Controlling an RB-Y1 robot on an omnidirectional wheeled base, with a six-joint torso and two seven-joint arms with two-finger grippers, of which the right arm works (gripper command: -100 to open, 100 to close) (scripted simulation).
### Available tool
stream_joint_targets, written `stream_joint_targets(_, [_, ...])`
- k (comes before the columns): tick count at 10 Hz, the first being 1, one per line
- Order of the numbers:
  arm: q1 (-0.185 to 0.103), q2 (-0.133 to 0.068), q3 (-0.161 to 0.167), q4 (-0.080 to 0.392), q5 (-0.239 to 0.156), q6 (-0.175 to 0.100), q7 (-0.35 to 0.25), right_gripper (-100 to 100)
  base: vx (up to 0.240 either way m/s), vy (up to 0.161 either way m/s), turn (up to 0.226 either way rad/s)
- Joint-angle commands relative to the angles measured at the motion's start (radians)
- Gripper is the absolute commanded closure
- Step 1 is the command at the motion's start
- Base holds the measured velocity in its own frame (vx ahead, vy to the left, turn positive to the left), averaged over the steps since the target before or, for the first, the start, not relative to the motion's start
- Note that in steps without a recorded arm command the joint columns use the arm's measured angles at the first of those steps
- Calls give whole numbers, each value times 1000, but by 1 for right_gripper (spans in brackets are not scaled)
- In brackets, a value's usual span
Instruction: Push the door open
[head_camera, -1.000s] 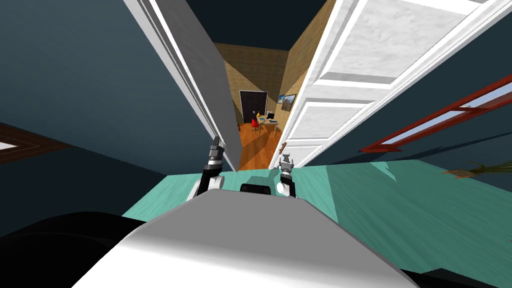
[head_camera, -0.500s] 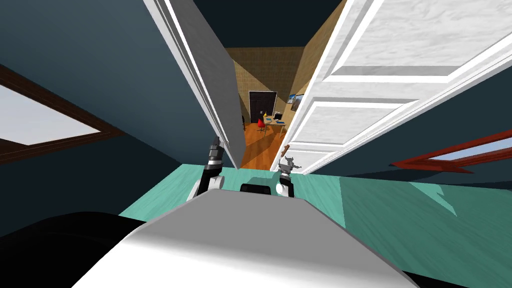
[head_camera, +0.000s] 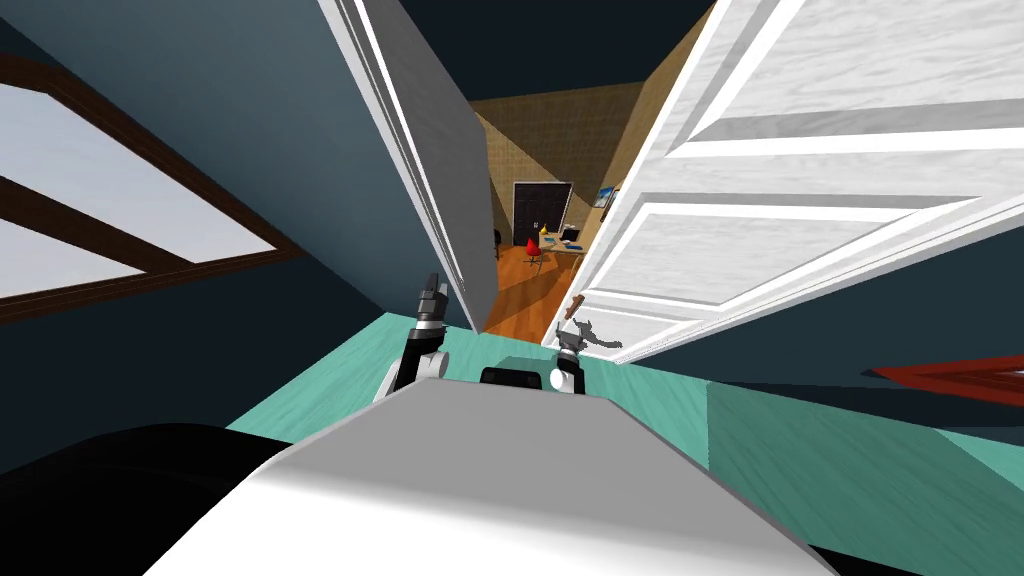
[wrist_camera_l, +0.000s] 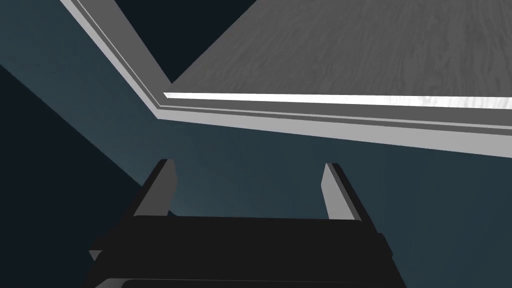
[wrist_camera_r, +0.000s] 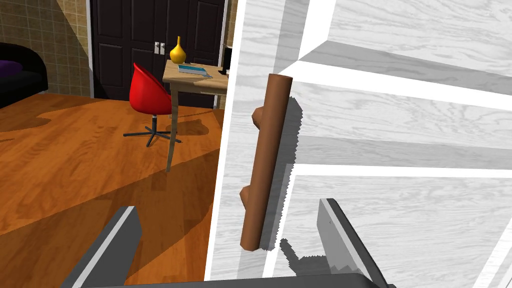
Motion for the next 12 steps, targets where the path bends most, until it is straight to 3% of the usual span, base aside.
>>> stream_joint_targets(1, [-8, -3, 8, 32, -22, -13, -27, -100, -28, -156, 221])
stream_joint_targets(10, [-55, -7, 53, 202, -123, -86, -150, -100, -34, -168, 247])
stream_joint_targets(12, [-54, -7, 55, 205, -125, -87, -152, -100, -36, -135, 112])
